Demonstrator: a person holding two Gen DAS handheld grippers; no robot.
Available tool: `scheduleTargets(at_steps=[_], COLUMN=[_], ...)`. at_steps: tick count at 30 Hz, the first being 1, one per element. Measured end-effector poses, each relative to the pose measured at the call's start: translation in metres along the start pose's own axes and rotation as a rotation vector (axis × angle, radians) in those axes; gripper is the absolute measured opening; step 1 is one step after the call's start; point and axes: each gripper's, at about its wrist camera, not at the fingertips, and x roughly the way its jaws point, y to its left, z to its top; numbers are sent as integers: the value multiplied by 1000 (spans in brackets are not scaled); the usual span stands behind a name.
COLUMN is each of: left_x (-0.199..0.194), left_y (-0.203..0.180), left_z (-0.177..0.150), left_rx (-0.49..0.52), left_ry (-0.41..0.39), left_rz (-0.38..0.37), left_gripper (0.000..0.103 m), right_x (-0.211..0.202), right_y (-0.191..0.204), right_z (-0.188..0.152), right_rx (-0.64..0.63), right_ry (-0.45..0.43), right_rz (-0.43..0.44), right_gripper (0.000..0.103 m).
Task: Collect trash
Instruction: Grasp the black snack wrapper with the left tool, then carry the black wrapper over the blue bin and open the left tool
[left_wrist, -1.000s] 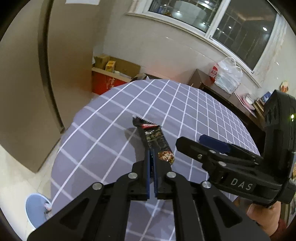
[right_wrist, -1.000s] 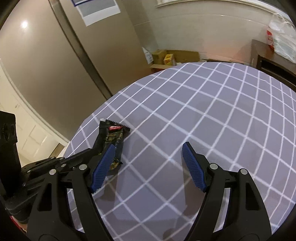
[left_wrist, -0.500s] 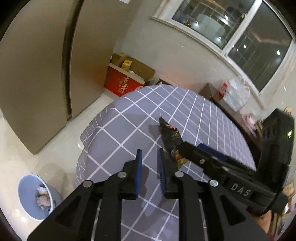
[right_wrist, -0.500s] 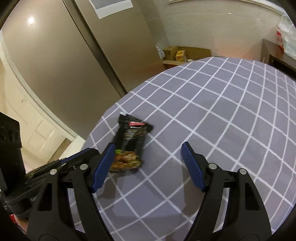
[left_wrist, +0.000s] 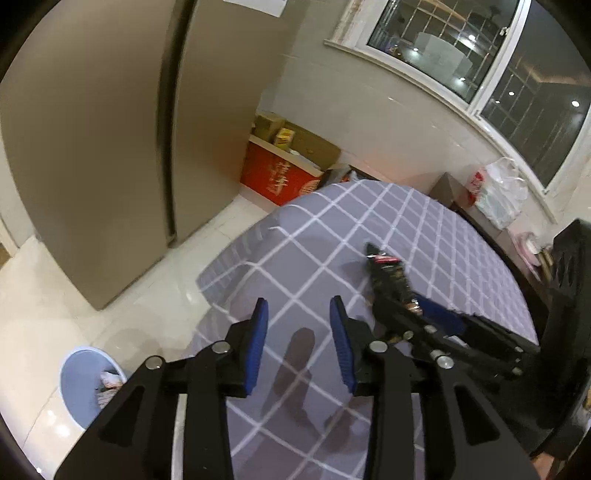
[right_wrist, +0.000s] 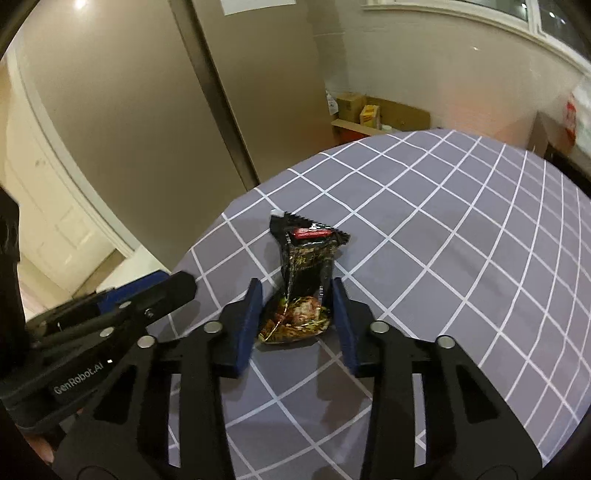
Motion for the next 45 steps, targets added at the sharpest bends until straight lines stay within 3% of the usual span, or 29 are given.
scheduleTargets(at_steps=[5, 13, 17, 18, 26, 34, 45], left_x=[0, 22, 25, 24, 12, -38, -115], left_y=[-7, -40, -48, -48, -39, 16, 155], left_z=[9, 6, 2, 1, -1, -8, -34], left_rx=[-37, -15, 0, 4, -23, -65, -235], left_ry=[-6, 33, 20, 17, 7, -59, -126], left_rz=[-73, -93, -55, -50, -44, -1, 100], left_gripper=[43, 43, 25, 7, 3, 2, 2], right_x=[-8, -15, -17, -17, -22, -25, 3], right_y=[-8, -7, -5, -6, 6, 63, 221], right_z=[-7, -14, -15, -15, -16, -14, -35], right_rx=[-46, -101, -116, -111, -137, -197, -364], right_ry=[15, 12, 9, 12, 11, 15, 73], right_rz=[50, 132, 124, 123, 120, 163, 286], right_gripper=[30, 25, 25, 24, 24, 22, 22])
